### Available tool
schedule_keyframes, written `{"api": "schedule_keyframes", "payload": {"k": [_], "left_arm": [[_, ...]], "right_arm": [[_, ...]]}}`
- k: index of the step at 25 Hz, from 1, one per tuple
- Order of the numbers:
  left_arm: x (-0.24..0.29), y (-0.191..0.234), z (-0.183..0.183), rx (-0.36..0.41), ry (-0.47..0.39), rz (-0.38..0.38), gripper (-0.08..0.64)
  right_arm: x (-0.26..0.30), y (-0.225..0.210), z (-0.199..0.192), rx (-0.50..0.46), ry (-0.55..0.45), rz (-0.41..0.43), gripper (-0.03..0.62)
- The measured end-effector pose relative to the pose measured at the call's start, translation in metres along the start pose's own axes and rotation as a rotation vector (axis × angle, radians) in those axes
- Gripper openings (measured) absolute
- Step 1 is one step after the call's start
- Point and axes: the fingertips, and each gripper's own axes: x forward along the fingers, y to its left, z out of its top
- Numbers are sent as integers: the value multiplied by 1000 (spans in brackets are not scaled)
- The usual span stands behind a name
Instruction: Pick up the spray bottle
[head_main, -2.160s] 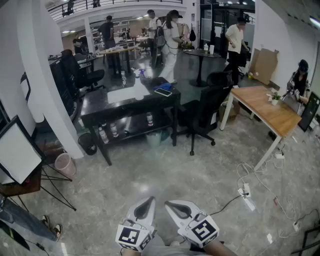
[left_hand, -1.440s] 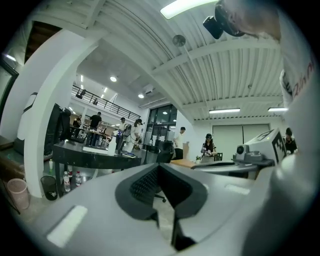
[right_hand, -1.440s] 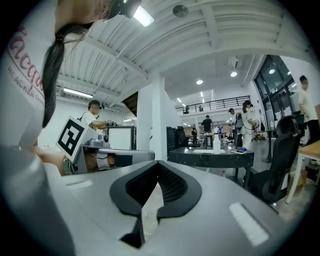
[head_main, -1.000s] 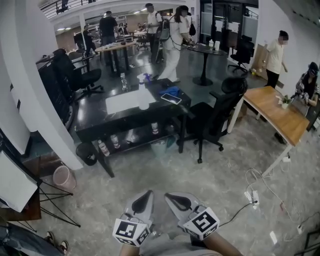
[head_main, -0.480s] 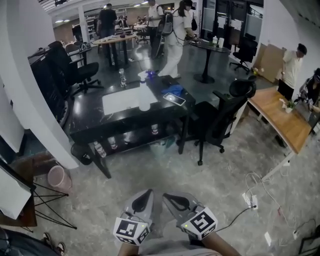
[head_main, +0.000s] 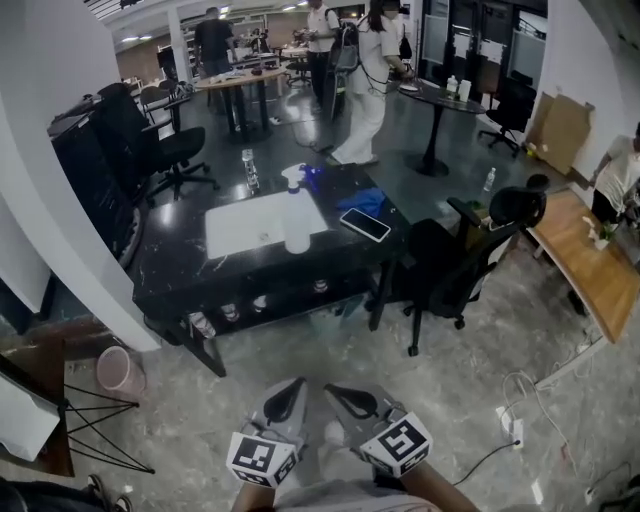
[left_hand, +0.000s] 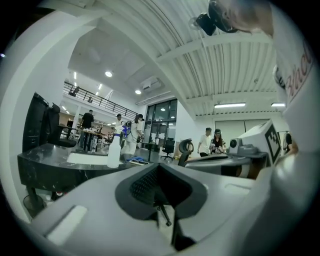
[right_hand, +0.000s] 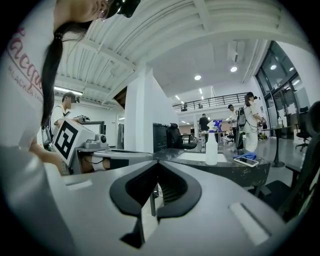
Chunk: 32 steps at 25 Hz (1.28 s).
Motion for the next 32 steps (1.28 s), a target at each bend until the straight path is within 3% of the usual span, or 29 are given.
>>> {"api": "schedule_keyframes", "payload": {"k": [6,10,18,23,27,32], "left_arm": [[76,36,27,34,-33,20,2],[111,58,37,64,-53,50,63],[161,105,23,45,-33,86,237],[193,143,16,38,-45,118,381],[231,164,14,81,-27,109,543],[279,202,-10,105,52,77,578]], "right_arm": [[41,-59,21,-37,1,44,2],[63,-93,26,-48,4,51,2],[92,-140,28,-36,7,35,2],[112,-162,22,-21,43,33,2],[133,-188,17,-3,65,8,2],[165,-219,21,7,64,-14,2]]}}
